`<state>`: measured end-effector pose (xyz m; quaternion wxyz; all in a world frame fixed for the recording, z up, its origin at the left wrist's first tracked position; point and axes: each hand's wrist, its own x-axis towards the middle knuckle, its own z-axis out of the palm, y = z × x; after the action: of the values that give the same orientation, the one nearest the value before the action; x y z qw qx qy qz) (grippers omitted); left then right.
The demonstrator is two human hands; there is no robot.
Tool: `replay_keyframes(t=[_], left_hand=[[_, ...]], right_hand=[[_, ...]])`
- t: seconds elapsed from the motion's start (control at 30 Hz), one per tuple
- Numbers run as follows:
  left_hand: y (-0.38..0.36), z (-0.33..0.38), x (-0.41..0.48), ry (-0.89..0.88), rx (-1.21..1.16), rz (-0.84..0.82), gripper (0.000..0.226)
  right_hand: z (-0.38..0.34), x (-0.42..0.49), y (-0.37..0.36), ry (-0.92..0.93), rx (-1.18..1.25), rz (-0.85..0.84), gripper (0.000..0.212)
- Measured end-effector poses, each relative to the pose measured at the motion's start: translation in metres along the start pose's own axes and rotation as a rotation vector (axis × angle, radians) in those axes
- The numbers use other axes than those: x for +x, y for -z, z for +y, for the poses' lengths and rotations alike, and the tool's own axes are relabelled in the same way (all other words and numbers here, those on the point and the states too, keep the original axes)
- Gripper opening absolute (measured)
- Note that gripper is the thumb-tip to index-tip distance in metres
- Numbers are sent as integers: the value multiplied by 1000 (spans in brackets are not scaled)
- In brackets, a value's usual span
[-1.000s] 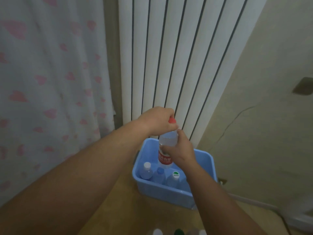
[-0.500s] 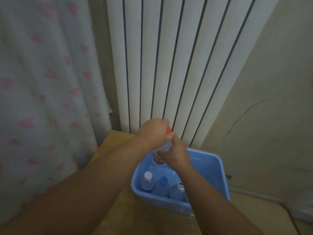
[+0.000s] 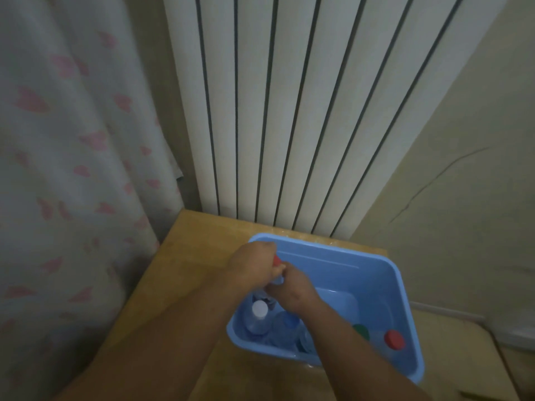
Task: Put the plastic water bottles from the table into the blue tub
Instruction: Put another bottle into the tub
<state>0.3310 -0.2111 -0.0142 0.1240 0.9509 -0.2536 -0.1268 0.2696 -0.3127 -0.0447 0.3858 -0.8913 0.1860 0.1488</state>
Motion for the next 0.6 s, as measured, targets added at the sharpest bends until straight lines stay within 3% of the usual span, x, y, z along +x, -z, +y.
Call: replay_keyframes(t=[0.2, 0.6], left_hand=[[-22, -8, 0, 49, -8, -58, 35], [-24, -13, -10, 122, -51, -69, 38]], right_hand=[[11, 12, -4, 1, -51, -123, 44], [16, 15, -1, 20, -112, -158, 46]])
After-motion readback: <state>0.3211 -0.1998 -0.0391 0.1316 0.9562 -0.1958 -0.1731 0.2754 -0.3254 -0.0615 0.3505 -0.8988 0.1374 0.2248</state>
